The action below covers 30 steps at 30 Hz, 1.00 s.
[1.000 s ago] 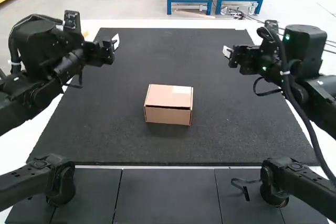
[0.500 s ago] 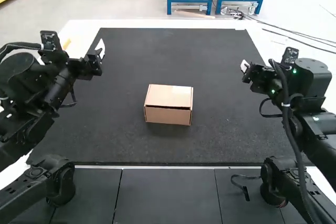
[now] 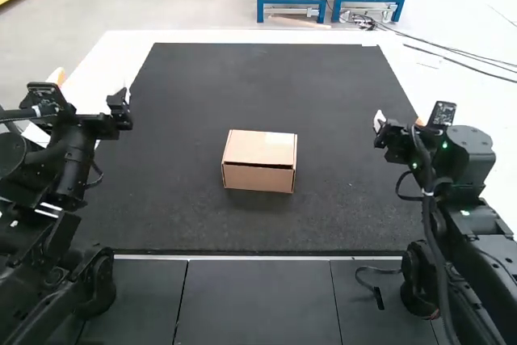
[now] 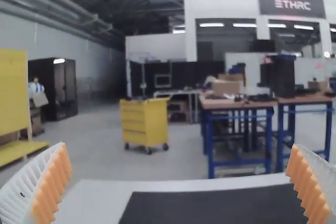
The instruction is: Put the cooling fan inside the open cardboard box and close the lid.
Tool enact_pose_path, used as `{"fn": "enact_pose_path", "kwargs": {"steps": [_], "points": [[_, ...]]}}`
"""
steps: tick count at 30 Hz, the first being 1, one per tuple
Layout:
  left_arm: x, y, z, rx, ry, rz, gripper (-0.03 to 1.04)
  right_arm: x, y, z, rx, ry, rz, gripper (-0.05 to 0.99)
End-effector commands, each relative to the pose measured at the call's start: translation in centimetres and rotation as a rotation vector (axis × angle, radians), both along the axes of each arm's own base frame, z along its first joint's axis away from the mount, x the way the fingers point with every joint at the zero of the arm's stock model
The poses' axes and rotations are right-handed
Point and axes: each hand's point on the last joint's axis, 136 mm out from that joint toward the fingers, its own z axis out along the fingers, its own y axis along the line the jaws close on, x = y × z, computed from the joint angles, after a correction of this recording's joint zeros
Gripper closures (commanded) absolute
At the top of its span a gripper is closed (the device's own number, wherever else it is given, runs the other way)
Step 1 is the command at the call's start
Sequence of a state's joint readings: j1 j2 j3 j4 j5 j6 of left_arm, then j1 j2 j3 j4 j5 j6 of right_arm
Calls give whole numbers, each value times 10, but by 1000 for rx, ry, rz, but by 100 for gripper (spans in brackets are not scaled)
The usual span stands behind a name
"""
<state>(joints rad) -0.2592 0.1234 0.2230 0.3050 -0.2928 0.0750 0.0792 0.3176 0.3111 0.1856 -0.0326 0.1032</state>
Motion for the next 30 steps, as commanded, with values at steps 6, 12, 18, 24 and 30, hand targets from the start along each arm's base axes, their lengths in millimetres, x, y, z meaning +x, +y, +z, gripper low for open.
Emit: {"fn": "enact_pose_path", "kwargs": {"steps": [6, 12, 18, 24, 30], "points": [[-1, -19, -23, 70, 8, -92, 5, -1, -3, -20, -25, -34, -8, 2], [1, -28, -43, 84, 22, -142, 5, -1, 1, -21, -11, -36, 13, 2], [8, -29, -64, 43, 65, -182, 5, -3, 5, -37, -10, -30, 41, 2], [16, -27, -90, 1, 139, -216, 5, -6, -3, -60, -35, -28, 13, 2], [21, -21, -112, -10, 229, -211, 4, -10, -10, -58, -76, -94, -14, 2]]}}
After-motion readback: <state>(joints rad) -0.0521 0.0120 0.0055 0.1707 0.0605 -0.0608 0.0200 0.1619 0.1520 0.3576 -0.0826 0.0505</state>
